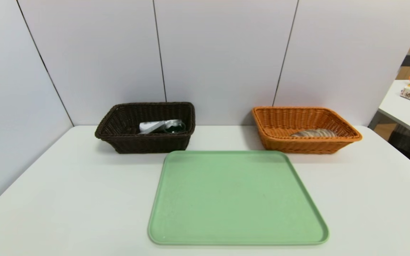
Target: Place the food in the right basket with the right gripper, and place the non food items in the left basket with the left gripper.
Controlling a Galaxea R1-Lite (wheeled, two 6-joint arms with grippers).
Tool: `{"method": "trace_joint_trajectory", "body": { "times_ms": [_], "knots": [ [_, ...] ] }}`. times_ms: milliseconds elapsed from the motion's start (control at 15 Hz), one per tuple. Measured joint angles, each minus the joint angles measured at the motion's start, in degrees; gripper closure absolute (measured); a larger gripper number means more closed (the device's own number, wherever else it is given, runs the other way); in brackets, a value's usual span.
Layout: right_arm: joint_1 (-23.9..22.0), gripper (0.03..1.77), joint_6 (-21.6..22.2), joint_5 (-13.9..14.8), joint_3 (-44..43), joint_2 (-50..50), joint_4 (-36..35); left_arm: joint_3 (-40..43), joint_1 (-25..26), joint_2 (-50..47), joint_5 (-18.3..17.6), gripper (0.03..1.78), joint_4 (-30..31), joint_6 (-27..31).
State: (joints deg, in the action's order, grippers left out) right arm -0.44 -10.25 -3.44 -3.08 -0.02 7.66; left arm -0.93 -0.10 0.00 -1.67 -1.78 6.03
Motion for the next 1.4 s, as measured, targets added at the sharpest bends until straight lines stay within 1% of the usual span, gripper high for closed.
{"method": "trace_joint_trajectory", "body": {
  "times_ms": [133,200,467,667,933,1400],
  "knots": [
    [0.0,0.10,0.2,0.2,2.0,0.0,-6.7,0.7,0.0,0.0,0.2,0.12,1.0,-1.2],
    [0.0,0.10,0.5,0.6,2.6,0.0,-7.3,0.8,0.0,0.0,0.4,0.12,1.0,-1.5],
    [0.0,0.10,2.7,1.5,3.0,0.0,-7.1,0.9,0.0,0.0,0.9,0.12,1.0,-3.3],
    [0.0,0.10,6.2,2.0,3.1,0.0,-7.1,0.9,0.0,0.0,1.7,0.12,1.2,-5.9],
    [0.0,0.10,9.2,2.8,3.1,0.0,-7.6,0.9,0.0,0.0,1.7,0.12,1.4,-6.4],
    [0.1,0.10,10.9,3.4,3.1,0.0,-7.6,0.9,0.1,0.0,1.7,0.12,1.5,-6.7]
  ]
}}
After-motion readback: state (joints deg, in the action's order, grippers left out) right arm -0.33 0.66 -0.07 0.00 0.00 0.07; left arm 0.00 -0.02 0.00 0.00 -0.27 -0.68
